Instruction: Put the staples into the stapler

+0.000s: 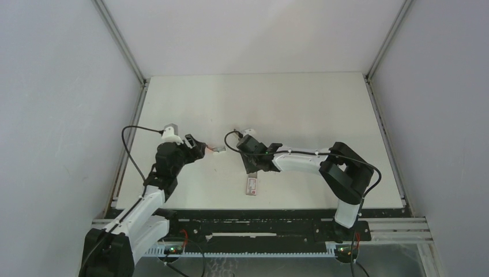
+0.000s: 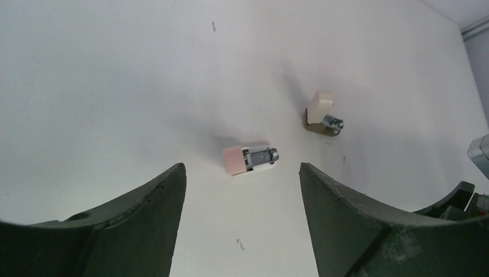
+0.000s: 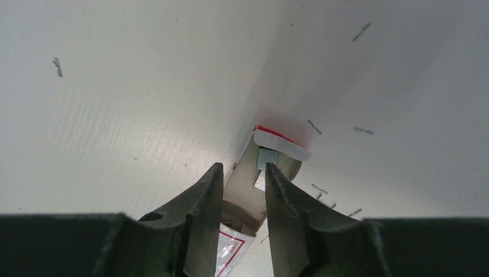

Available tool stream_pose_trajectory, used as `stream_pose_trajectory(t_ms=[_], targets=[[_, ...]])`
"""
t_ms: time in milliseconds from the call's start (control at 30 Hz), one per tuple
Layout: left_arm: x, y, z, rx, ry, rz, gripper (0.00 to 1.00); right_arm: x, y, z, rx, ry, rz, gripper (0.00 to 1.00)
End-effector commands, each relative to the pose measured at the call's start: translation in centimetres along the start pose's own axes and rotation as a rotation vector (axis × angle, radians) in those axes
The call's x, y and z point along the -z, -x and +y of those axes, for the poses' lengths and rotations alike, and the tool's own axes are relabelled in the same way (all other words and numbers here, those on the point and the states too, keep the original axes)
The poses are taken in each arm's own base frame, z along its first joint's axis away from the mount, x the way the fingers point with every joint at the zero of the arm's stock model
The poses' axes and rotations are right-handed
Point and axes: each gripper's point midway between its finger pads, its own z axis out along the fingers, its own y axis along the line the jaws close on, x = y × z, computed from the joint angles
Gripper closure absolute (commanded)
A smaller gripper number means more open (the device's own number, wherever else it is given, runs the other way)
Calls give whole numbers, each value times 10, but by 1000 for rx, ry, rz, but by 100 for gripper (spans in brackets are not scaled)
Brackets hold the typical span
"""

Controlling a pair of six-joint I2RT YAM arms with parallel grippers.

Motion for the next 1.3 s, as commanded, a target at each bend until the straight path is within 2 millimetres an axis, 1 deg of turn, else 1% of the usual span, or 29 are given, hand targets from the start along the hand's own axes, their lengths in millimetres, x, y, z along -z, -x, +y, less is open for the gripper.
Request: stream_pose_trajectory(t_ms=[0,133,233,333,533,800,1100,1167,1267], targets=[[-2,15,7,-75,24,-74,24,3,17,-1,15,-51,-33,69],[-3,9,9,-71,19,-66,24,1,16,-3,15,-61,-25,72],[-3,9,9,-75,21,-68,24,1,15,-4,10,-70,-25,76],[-3,8,10,-77,22,-67,24,1,17,-3,10,-66,-30,77],[-4,6,10,-80,23,-58,24,-2,12,-5,17,-76,-10,80],[-5,5,10,-80,22,-53,24,-6,11,-3,26,-67,-2,80],[-6,4,10,-80,20,-46,24,-11,10,-3,38,-75,7,78],[-6,3,10,-80,20,-44,24,-12,10,-3,39,-81,8,78],[-5,3,10,-80,19,-44,24,-13,10,-5,41,-93,10,81]])
